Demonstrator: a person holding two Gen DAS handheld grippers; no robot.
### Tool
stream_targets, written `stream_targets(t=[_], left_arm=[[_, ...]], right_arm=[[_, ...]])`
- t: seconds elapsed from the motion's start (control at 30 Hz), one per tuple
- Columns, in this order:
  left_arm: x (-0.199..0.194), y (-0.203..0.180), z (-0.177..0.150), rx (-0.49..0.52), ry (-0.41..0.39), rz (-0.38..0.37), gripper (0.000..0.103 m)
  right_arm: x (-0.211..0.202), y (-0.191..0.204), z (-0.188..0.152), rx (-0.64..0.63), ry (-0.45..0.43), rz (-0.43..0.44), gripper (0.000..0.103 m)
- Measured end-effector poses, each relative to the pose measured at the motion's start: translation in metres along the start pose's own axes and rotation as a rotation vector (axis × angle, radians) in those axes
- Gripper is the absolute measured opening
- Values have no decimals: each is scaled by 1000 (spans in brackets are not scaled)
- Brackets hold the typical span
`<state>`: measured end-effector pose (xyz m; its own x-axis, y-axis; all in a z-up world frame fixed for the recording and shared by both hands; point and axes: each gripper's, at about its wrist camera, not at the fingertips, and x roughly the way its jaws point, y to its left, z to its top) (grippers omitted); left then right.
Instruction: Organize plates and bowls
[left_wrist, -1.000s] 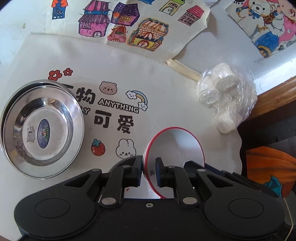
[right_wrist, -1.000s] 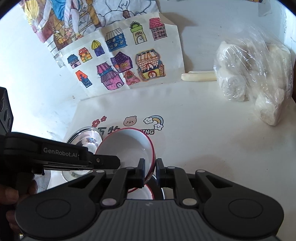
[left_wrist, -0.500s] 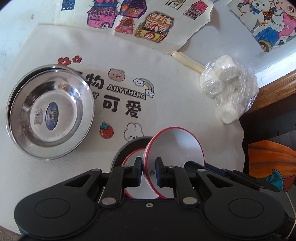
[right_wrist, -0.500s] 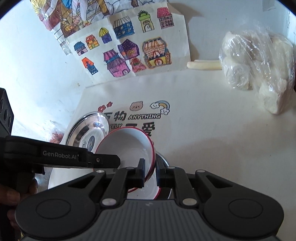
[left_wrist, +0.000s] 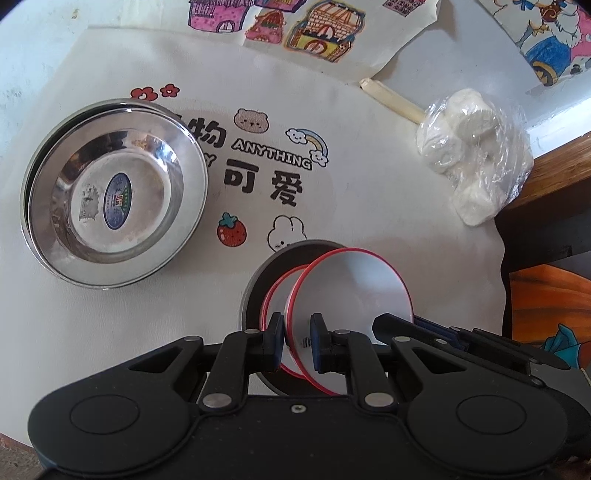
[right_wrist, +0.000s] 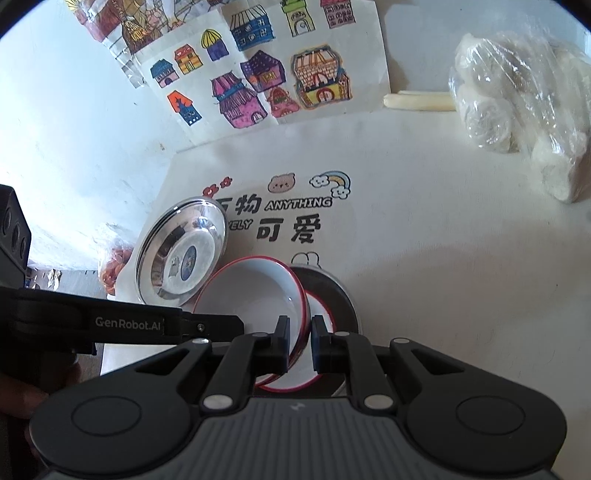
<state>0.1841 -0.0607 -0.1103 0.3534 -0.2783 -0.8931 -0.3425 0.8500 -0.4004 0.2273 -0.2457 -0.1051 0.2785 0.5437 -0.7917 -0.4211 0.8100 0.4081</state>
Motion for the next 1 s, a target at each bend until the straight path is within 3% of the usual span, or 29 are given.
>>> stream_targets(t=[1.0], left_arm=[[23, -8, -1, 41, 77, 87, 19]], right_arm=[[24, -5, 0, -6, 104, 9, 16]])
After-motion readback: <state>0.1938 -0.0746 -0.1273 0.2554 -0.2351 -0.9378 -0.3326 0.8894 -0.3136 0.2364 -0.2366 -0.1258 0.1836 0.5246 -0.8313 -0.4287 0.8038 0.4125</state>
